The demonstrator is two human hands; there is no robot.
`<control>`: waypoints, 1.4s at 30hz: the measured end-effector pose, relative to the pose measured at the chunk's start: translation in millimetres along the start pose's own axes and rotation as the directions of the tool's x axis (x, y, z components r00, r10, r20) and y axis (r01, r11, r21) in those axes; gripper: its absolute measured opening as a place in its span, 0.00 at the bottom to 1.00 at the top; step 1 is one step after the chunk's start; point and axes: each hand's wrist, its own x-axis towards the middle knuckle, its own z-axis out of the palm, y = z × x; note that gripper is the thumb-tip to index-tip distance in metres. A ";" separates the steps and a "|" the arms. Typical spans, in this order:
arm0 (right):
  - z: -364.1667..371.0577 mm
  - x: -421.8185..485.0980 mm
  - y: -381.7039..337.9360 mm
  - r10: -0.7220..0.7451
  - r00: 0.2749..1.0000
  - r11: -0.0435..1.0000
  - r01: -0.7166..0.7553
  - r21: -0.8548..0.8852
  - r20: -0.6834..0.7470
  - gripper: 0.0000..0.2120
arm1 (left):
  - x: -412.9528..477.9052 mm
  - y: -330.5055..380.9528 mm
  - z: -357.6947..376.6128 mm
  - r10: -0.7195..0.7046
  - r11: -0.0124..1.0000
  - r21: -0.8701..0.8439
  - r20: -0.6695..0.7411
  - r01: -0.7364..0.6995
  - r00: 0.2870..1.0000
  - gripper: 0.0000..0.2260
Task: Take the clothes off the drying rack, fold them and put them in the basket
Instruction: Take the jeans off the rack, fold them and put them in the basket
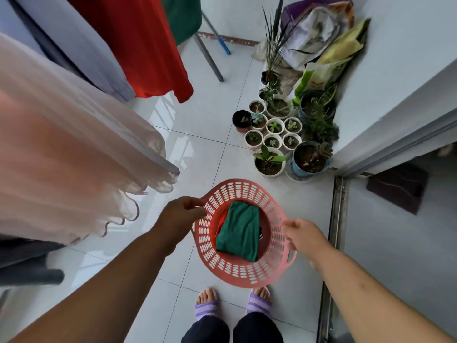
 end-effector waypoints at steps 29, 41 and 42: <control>127.0 -364.1 -304.8 -0.783 0.404 0.422 0.904 -0.074 0.472 0.09 | -342.0 97.8 -229.6 0.618 0.766 0.316 -0.600 -0.560 0.508 0.01; 190.8 -442.7 -350.8 -0.810 0.172 0.193 0.981 -0.021 0.561 0.10 | -337.1 36.7 -332.6 0.353 0.922 0.224 -0.825 -0.317 0.442 0.21; 196.6 -445.9 -353.0 -0.824 0.156 0.151 0.987 -0.053 0.544 0.07 | -332.1 37.0 -338.6 0.338 0.923 0.206 -0.835 -0.324 0.433 0.22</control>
